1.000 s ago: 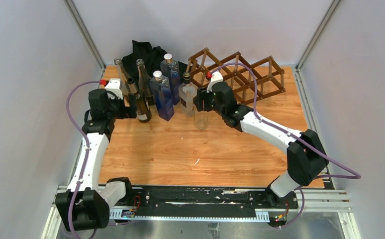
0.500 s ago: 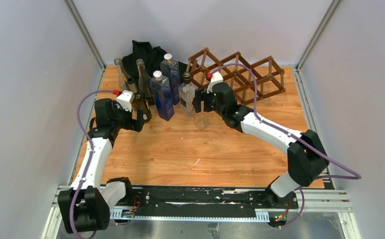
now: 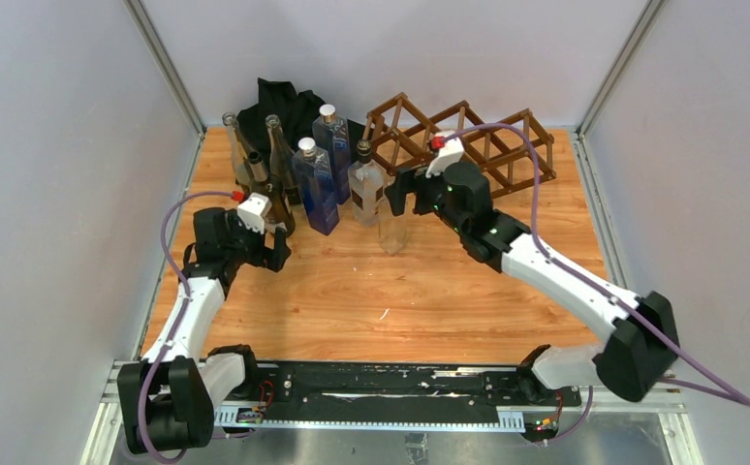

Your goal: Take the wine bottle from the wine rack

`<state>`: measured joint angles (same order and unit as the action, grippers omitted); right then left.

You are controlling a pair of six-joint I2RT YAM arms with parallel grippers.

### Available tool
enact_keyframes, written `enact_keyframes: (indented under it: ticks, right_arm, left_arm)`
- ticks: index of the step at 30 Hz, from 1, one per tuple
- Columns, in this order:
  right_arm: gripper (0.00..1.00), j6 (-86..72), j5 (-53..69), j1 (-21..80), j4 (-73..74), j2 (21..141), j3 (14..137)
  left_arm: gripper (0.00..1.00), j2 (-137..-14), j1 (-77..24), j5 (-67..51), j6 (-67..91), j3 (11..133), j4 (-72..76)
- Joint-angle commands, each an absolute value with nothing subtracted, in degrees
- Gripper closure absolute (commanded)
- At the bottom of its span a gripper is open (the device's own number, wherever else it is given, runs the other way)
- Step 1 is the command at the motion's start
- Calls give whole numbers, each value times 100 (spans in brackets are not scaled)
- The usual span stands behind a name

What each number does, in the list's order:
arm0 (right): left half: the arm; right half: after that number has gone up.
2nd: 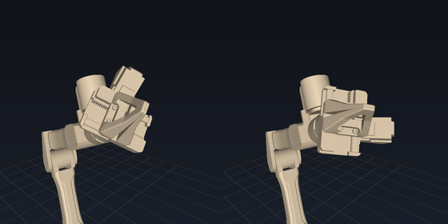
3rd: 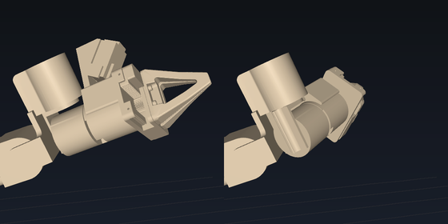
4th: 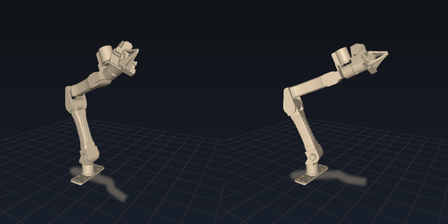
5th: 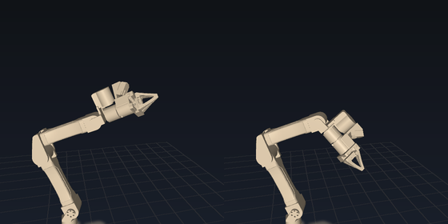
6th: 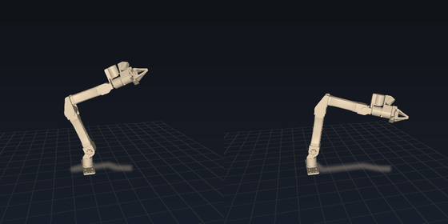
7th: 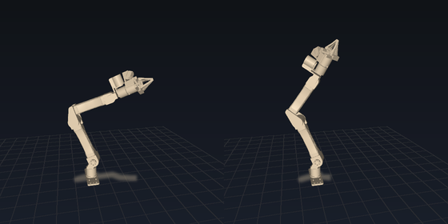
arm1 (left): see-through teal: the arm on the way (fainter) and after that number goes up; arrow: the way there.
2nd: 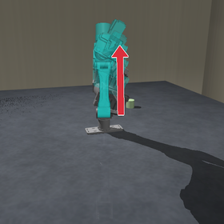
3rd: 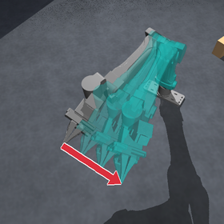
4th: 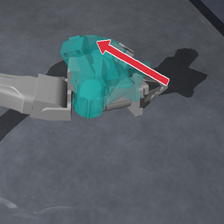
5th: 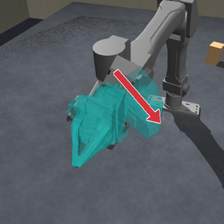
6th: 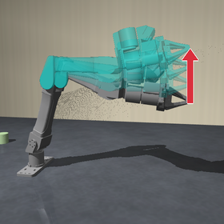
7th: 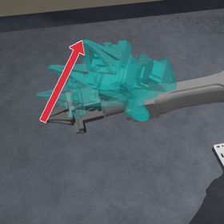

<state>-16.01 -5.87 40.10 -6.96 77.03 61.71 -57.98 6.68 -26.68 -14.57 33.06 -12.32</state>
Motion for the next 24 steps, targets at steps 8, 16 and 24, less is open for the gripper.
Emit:
enact_keyframes:
  ticks: [8,16,24]
  right_arm:
    - [0,-1703,-4412,3509,-479,5183,4614]
    - [0,-1860,-5834,2181,-774,4898,3078]
    - [1,-2228,-5316,1035,-2024,5413,1817]
  left_arm:
    - [0,-6269,690,-2581,-575,2408,1509]
    - [0,-6668,690,-2299,-426,1672,3525]
    - [0,-7348,690,-1842,-111,1321,5456]
